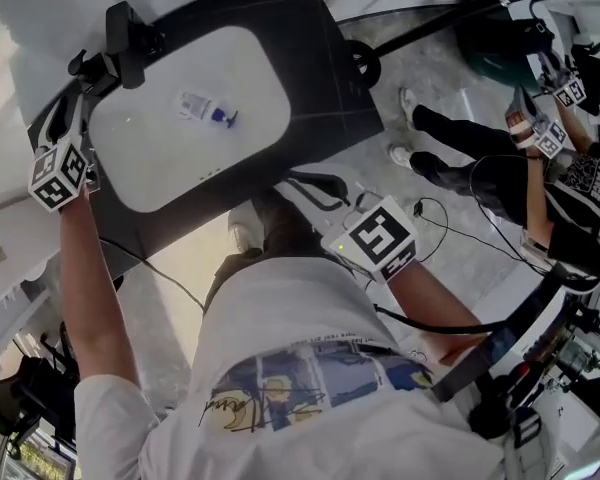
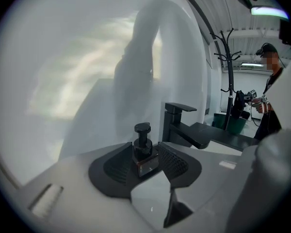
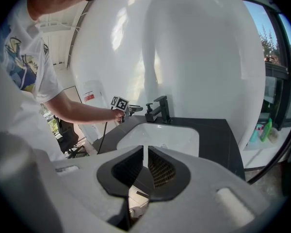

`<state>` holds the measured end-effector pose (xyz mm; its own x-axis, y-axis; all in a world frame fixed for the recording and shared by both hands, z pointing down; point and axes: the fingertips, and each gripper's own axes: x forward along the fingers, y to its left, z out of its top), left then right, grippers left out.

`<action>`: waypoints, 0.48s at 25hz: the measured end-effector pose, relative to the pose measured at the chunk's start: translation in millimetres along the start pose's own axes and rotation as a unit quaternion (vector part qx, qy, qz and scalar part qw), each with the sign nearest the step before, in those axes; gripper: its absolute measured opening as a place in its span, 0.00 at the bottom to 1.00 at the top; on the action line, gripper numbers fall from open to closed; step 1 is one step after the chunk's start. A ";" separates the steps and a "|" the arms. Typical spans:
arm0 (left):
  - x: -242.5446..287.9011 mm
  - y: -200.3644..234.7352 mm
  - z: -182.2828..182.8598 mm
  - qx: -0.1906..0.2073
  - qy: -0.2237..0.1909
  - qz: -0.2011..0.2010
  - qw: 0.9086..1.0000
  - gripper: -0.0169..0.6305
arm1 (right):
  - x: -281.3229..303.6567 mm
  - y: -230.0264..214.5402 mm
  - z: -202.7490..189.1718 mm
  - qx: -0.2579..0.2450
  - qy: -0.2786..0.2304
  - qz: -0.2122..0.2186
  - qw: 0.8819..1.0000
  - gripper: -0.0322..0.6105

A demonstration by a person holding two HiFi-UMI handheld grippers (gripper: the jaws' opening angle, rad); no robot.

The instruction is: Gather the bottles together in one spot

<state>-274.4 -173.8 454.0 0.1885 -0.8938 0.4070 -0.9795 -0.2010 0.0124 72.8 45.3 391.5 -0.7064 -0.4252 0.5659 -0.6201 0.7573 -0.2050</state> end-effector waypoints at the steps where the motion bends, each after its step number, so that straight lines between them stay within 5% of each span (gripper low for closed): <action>1: -8.6 -0.4 -1.9 0.001 0.001 0.002 1.000 0.30 | 0.1 3.3 0.2 -0.001 -0.002 0.003 1.000 0.10; 12: -81.2 -32.9 -31.7 0.008 0.019 -0.035 0.999 0.25 | -0.5 35.0 5.5 -0.013 -0.016 0.018 1.000 0.10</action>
<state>-259.7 -81.9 449.5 0.2528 -0.8618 0.4397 -0.9629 -0.2684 0.0276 49.6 69.3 379.7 -0.7386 -0.4125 0.5332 -0.5855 0.7845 -0.2041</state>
